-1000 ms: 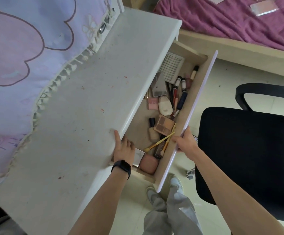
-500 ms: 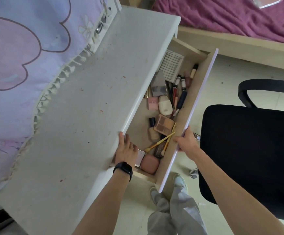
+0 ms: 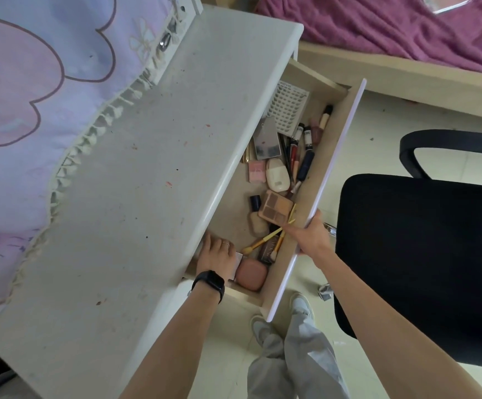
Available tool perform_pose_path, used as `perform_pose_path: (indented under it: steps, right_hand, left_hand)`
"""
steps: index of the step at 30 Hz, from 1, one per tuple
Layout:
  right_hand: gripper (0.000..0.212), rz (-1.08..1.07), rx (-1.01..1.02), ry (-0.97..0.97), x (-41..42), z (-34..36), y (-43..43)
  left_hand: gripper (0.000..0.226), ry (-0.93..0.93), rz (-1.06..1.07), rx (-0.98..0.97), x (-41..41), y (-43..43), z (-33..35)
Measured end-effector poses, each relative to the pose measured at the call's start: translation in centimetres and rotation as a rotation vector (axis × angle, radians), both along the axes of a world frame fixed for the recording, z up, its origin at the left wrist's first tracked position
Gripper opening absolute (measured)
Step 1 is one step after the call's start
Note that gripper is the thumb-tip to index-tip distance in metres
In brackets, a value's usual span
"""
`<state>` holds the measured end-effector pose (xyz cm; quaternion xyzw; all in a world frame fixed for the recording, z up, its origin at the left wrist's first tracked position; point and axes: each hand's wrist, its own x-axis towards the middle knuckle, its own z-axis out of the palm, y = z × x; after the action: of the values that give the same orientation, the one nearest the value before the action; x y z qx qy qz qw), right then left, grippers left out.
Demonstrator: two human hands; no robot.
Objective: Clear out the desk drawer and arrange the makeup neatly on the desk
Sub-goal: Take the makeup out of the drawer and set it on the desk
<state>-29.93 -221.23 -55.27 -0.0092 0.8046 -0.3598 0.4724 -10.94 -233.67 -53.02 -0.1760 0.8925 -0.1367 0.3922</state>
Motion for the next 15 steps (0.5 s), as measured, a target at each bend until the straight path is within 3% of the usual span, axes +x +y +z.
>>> perform_pose_path:
  steps: [6,8,12,15]
  right_hand:
    - [0.073,-0.018,0.054,0.087,1.1,0.0,-0.1]
    - [0.073,-0.013,0.074,0.103,1.2,0.3,-0.1]
    - [0.084,-0.034,0.062,0.132,1.3,1.4,0.0]
    - [0.088,-0.041,0.040,0.288,1.2,2.2,0.2]
  left_hand:
    - [0.035,0.032,0.013,0.066,-0.4,-0.4,0.7]
    - [0.028,0.120,0.054,0.104,-0.7,-0.4,1.5]
    - [0.020,0.525,0.200,0.256,-2.4,-1.1,4.4]
    - [0.028,0.843,0.603,0.465,-5.0,-2.7,7.3]
